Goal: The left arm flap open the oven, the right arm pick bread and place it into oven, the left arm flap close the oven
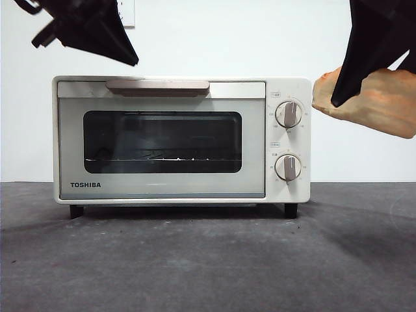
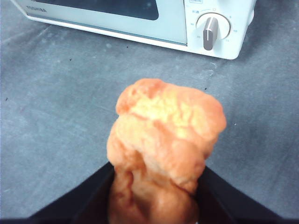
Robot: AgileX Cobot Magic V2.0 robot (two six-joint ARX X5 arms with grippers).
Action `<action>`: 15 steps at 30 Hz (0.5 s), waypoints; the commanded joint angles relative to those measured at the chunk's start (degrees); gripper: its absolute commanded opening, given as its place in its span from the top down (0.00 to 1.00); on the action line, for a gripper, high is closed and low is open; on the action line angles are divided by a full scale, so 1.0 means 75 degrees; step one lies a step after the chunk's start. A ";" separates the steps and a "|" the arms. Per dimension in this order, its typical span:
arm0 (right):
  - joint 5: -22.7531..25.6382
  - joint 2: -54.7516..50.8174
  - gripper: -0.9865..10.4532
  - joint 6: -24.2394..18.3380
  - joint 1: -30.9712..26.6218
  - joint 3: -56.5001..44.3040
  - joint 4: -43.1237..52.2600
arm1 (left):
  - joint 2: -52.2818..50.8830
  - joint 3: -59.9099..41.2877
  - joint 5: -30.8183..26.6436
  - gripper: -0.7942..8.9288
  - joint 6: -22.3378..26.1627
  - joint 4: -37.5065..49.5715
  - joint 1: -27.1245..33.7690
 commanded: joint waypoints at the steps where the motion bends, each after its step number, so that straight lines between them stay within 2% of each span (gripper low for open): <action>1: 0.0009 0.0015 0.74 -0.0082 0.0082 0.0154 0.0038 | 0.0242 0.0175 -0.0125 0.90 0.0233 0.0192 -0.0114; 15: 0.0006 0.0015 0.74 -0.0119 0.0082 0.0154 0.0035 | 0.0825 0.0175 -0.0323 0.90 0.0379 0.0379 -0.0239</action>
